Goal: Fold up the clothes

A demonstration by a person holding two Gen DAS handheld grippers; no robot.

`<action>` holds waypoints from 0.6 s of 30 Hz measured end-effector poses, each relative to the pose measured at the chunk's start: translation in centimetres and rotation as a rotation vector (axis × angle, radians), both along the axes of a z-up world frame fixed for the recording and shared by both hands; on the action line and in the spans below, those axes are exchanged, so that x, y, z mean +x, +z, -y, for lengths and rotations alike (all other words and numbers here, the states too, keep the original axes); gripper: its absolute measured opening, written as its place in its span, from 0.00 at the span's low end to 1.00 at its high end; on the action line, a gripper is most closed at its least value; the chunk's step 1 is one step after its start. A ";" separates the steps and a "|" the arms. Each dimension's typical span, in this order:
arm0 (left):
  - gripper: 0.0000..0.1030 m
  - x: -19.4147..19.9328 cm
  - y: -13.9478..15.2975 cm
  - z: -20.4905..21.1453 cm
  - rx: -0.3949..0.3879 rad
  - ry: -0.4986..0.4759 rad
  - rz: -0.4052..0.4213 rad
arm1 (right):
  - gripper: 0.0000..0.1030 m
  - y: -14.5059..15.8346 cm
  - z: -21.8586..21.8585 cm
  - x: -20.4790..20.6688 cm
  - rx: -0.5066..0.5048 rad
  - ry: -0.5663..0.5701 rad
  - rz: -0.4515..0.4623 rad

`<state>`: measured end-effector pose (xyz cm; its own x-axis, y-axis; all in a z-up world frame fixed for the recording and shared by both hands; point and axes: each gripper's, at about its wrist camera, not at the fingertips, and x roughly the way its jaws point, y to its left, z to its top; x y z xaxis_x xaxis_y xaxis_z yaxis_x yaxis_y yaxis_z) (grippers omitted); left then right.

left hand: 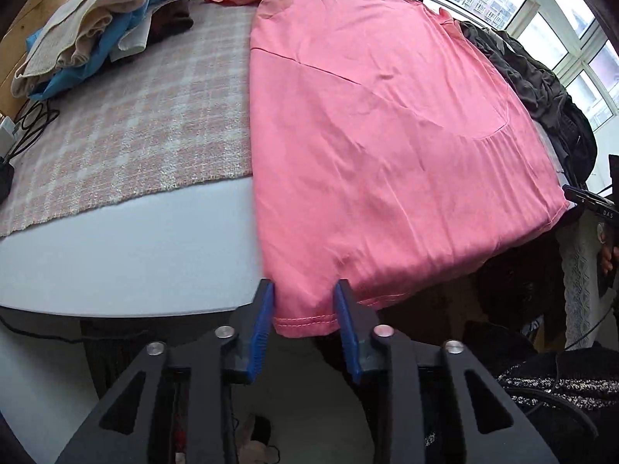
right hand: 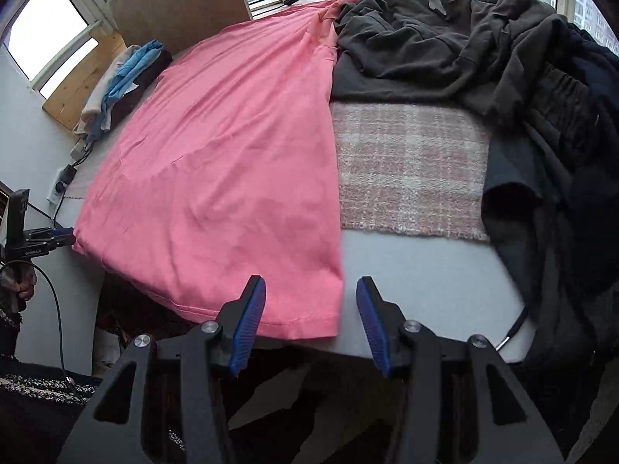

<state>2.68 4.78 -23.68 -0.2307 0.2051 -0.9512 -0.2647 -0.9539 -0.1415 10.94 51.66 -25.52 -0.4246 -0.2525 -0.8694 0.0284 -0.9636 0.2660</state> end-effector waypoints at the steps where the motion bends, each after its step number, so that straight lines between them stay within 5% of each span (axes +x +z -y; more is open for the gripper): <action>1: 0.08 -0.1 0.0 -0.1 0.003 0.001 0.004 | 0.47 0.0 0.2 0.0 0.001 0.008 -0.005; 2: 0.03 -0.2 0.1 -0.1 0.015 0.003 0.011 | 0.47 -0.1 0.4 0.0 0.003 0.016 -0.009; 4: 0.03 -0.2 0.4 0.0 0.011 0.002 0.005 | 0.31 -0.2 0.8 -0.1 -0.014 0.039 -0.012; 5: 0.03 -0.2 1.0 0.1 0.011 0.001 -0.003 | 0.04 -0.2 0.9 -0.2 -0.020 0.043 -0.008; 12: 0.03 0.4 4.7 1.0 0.021 0.023 -0.048 | 0.01 4.1 -2.1 1.4 -0.169 -0.060 -0.114; 16: 0.09 0.7 2.4 2.2 -0.029 0.008 0.032 | 0.02 3.3 -2.7 1.1 -0.178 -0.025 -0.002; 18: 0.08 0.8 2.0 2.7 -0.054 0.021 0.056 | 0.06 2.8 -2.2 0.3 -0.101 -0.014 0.073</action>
<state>3.44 2.11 -21.71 -0.1809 0.1491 -0.9721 -0.2380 -0.9657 -0.1039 11.20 53.87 -22.67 -0.3650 -0.3345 -0.8688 -0.0083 -0.9320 0.3623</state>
